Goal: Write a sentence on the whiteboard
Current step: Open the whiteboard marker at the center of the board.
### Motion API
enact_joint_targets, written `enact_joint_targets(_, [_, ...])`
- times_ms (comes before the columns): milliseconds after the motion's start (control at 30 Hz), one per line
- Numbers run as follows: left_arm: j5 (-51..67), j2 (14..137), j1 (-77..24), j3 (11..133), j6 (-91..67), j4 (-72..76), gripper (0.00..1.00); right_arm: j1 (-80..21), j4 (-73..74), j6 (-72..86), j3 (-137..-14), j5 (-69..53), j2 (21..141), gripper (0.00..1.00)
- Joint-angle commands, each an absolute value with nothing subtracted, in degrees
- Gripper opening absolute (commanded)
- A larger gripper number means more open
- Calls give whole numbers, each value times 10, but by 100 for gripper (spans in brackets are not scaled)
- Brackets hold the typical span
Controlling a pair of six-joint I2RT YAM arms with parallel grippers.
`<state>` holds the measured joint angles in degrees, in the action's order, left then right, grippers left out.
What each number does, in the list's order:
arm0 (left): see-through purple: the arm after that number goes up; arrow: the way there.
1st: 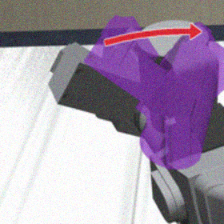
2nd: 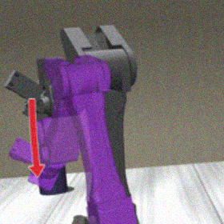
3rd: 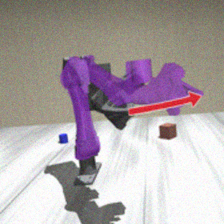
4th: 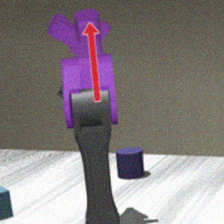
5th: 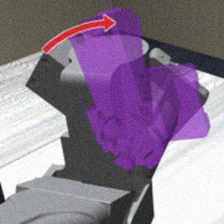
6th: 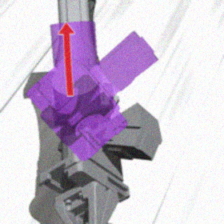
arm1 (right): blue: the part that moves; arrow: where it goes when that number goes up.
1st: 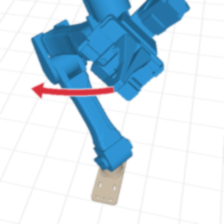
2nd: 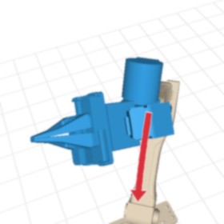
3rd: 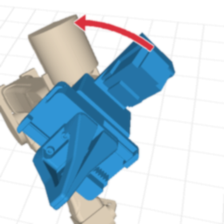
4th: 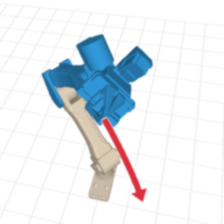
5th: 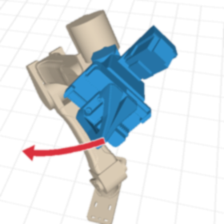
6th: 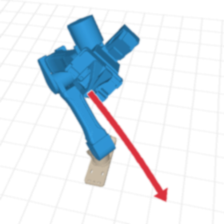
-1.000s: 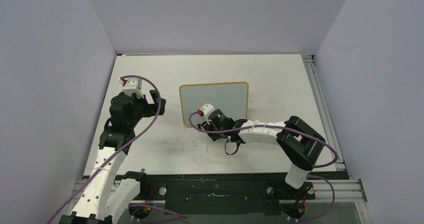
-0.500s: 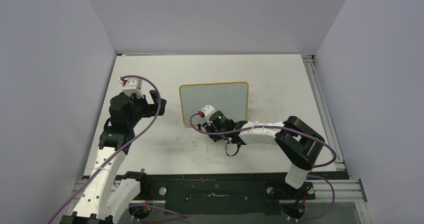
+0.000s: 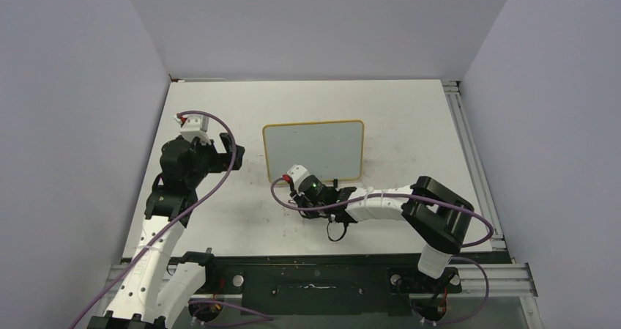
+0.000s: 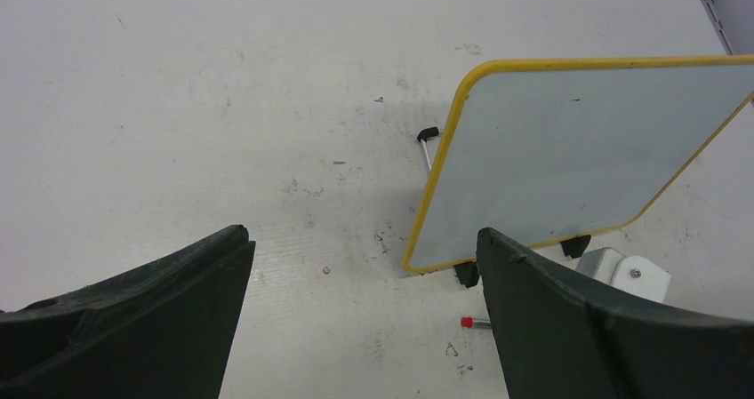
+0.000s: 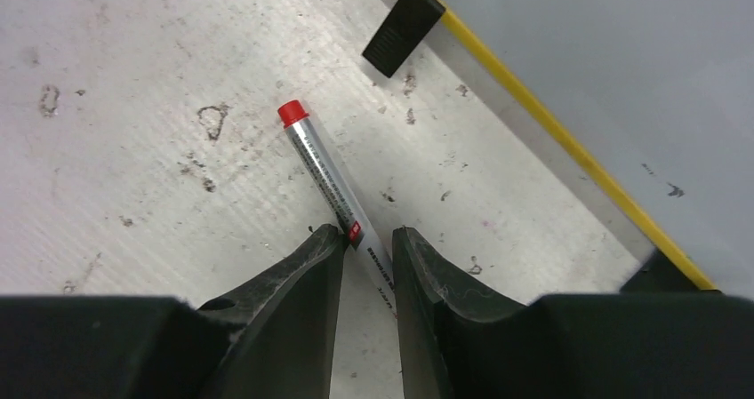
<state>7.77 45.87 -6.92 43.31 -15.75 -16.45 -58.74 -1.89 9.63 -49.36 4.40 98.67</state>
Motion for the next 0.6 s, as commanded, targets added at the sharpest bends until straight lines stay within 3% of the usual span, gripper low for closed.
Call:
enact_joint_targets(0, [90,458,-69,432,-162,-135,96,-611,-6,127,-498,83,975,28])
enact_joint_targets(400, [87,454,-79,431,-162,-136,96,-643,65,253,-522,166,968,6])
enact_joint_targets(567, [85,454,-84,431,-160,-138,96,-650,84,311,-514,198,961,6])
